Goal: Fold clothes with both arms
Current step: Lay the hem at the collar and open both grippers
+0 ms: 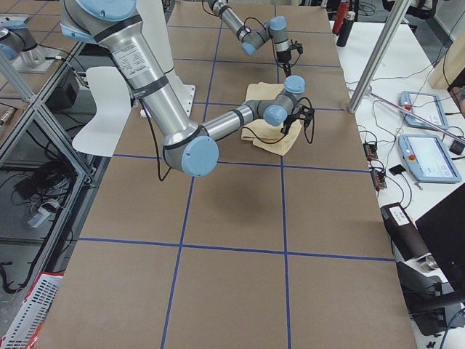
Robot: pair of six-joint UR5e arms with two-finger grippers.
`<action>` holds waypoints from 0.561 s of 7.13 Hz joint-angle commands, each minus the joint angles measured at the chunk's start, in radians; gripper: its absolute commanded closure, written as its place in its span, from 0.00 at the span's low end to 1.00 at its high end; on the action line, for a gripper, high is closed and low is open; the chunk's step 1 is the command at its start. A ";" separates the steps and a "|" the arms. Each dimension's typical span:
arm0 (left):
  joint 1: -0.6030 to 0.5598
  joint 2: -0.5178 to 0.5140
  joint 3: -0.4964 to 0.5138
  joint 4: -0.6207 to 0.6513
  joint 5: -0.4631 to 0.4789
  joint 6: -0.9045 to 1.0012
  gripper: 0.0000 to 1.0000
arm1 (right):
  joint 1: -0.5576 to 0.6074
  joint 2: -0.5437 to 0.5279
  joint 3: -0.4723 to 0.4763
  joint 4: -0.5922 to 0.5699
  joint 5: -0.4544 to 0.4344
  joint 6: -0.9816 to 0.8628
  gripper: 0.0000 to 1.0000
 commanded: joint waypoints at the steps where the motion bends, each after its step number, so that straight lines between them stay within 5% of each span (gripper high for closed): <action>1: 0.000 -0.003 0.001 0.000 0.000 0.000 1.00 | 0.000 0.002 -0.003 0.000 -0.001 0.001 1.00; 3: 0.000 -0.004 -0.003 -0.020 0.001 -0.002 1.00 | -0.006 0.011 -0.003 0.000 -0.001 0.004 1.00; 4: 0.000 -0.001 -0.004 -0.022 0.000 0.000 0.90 | -0.006 0.010 -0.003 0.000 0.001 0.003 1.00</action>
